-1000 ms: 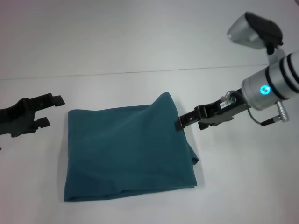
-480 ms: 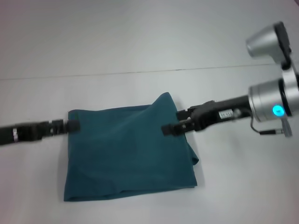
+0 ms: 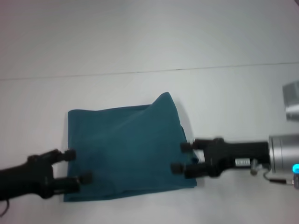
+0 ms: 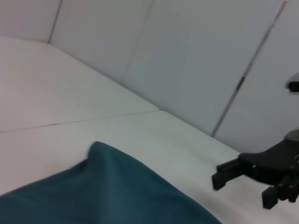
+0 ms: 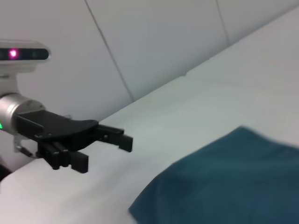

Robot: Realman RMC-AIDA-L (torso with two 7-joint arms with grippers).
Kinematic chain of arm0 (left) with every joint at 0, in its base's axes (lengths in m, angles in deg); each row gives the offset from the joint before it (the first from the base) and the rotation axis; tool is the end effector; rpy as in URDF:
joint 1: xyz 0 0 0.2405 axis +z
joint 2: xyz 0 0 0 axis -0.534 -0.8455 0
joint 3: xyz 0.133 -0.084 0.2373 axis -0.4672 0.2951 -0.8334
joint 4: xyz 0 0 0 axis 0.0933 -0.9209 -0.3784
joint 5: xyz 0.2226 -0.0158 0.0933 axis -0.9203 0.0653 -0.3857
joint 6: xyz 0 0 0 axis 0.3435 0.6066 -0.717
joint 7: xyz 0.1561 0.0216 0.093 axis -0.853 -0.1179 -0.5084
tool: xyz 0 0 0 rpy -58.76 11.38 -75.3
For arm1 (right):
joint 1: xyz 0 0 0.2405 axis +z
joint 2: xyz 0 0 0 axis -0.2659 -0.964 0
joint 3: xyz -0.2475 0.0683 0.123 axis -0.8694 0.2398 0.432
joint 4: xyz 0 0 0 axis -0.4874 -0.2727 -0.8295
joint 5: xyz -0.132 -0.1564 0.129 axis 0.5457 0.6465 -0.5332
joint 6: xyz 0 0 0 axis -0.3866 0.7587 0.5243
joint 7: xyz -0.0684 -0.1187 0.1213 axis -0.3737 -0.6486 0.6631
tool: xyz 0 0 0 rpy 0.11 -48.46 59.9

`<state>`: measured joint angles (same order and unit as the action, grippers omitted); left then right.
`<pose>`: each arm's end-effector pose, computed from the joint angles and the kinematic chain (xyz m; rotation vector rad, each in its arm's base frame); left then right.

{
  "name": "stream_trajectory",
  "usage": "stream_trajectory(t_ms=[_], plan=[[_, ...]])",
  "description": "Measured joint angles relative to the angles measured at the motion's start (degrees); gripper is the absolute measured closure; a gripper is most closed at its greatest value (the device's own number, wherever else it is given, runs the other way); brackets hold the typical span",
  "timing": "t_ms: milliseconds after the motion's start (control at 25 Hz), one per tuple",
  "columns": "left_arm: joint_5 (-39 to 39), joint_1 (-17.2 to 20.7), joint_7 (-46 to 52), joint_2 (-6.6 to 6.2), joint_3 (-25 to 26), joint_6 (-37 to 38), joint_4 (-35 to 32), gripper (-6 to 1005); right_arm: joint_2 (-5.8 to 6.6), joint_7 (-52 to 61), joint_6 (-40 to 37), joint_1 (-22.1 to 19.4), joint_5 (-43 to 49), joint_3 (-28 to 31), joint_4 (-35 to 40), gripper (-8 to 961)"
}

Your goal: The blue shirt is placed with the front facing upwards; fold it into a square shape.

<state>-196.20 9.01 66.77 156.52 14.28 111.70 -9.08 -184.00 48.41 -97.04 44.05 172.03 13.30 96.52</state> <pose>-0.3162 0.3363 -0.0195 -2.6277 -0.8570 -0.7487 0.2734 0.3762 -0.0754 -2.7839 0.8763 0.6511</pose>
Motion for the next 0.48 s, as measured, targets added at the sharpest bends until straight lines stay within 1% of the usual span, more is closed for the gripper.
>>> stream_trajectory(t_ms=[40,160,280,480], plan=[[0.04,0.54,-2.04,0.52,-0.55,0.09,0.45,50,0.00,-0.40,-0.14,-0.13,0.12,-0.11,-1.26,41],[0.05,0.89,-5.14,0.90,-1.98,0.13,2.35,50,-0.02,-1.31,-0.29,-0.23,0.28,-0.30,-4.13,41],[-0.18,0.34,-6.72,0.85,-3.11,-0.28,4.50,50,-0.02,-2.26,-0.32,-0.03,0.27,-0.46,-6.19,41],[-0.16,-0.20,-7.34,0.90,-7.03,-0.50,5.03,50,-0.02,-2.48,-0.31,0.22,0.26,-1.29,-7.64,42]])
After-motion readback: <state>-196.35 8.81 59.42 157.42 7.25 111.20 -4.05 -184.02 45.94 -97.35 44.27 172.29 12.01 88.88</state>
